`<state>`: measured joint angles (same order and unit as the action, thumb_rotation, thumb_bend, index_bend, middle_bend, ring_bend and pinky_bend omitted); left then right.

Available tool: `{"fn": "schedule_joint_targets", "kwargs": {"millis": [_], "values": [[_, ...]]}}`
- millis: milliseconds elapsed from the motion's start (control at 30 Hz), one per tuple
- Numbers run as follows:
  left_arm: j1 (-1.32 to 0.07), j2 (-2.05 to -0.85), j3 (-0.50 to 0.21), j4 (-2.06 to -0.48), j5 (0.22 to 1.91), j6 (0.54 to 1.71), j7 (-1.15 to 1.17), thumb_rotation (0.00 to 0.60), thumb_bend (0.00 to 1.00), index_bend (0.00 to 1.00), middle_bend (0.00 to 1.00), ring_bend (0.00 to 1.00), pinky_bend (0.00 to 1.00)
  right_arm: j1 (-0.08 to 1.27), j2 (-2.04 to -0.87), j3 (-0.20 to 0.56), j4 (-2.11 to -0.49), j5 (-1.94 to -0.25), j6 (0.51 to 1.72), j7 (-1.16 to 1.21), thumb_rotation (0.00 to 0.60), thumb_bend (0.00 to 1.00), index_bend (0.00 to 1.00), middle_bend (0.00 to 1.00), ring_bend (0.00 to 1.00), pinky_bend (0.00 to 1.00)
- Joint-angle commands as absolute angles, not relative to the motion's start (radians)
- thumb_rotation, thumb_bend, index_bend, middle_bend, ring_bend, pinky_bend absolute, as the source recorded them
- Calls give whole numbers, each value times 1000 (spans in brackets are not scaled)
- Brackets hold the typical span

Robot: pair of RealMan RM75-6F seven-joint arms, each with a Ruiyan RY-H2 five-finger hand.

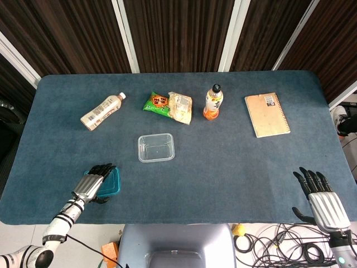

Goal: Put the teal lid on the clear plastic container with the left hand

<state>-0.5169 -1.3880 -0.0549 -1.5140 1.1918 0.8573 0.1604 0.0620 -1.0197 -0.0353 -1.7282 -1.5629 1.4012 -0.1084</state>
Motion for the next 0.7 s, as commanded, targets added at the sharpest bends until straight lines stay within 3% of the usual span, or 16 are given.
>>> {"fn": "schedule_joint_targets", "kwargs": {"millis": [33, 500, 700], "values": [[-521, -1387, -51, -1515, 1187, 852, 166, 600, 206, 0, 0, 0, 60, 62, -1019, -36, -1729, -1564, 1402, -106, 600, 176, 0, 0, 0, 21], [-543, -1411, -42, -1459, 1115, 819, 194, 600, 207, 0, 1, 6, 120, 64, -1011, -41, -1732, -1572, 1396, -93, 600, 176, 0, 0, 0, 21], [-546, -1420, -31, -1443, 1105, 817, 209, 600, 206, 3, 175, 162, 177, 62, -1010, -40, -1730, -1570, 1398, -90, 600, 176, 0, 0, 0, 21]]}}
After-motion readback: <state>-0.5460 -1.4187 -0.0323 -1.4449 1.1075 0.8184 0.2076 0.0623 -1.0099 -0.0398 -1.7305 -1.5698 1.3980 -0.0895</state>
